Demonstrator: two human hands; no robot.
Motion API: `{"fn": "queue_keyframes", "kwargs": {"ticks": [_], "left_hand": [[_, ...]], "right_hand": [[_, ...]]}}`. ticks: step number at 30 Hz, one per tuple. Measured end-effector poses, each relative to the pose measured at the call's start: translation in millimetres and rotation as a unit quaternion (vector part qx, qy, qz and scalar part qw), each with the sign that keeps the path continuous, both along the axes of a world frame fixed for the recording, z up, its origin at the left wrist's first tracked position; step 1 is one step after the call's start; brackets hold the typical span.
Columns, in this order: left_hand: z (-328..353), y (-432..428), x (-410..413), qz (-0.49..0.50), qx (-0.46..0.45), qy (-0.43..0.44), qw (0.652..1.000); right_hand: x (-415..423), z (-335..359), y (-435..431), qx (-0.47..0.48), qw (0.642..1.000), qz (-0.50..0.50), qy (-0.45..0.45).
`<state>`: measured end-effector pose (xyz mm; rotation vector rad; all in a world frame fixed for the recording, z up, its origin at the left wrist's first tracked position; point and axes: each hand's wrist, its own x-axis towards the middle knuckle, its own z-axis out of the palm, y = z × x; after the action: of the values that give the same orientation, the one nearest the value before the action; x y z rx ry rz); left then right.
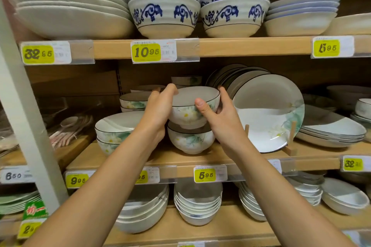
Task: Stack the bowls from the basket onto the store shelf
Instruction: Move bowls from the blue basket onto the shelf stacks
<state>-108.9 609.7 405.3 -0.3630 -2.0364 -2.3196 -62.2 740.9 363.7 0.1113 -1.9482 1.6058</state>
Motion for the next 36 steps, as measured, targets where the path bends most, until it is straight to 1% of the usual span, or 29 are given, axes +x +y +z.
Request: {"fn": "queue_keyframes", "kwargs": {"ticks": [6, 10, 16, 20, 27, 32, 36], "left_hand": [[-8.7, 11.2, -12.3, 0.055, -0.006, -0.021, 0.998], [-16.6, 18.9, -23.2, 0.063, -0.046, -0.022, 0.997], [-25.6, 30.1, -32.8, 0.112, -0.114, 0.002, 0.987], [-33.4, 34.0, -37.9, 0.116, -0.137, 0.008, 0.984], [-38.5, 33.8, -39.4, 0.102, -0.163, 0.039, 0.981], [-39.0, 33.5, -38.1, 0.119, -0.217, 0.071, 0.966], [-36.4, 36.7, -33.5, 0.128, -0.262, 0.119, 0.949]], "right_hand": [[-9.1, -14.4, -2.5, 0.055, 0.997, -0.040, -0.031], [-15.3, -22.9, 0.6, 0.094, 0.991, -0.075, -0.057], [-20.9, -35.7, 2.4, 0.095, 0.990, -0.075, -0.065], [-22.6, -39.5, 4.2, 0.098, 0.990, -0.073, -0.072], [-23.3, -44.2, 3.9, 0.110, 0.989, -0.070, -0.076], [-21.9, -46.2, 3.9, 0.132, 0.987, -0.068, -0.068], [-22.1, -47.1, 3.0, 0.127, 0.987, -0.069, -0.066]]}}
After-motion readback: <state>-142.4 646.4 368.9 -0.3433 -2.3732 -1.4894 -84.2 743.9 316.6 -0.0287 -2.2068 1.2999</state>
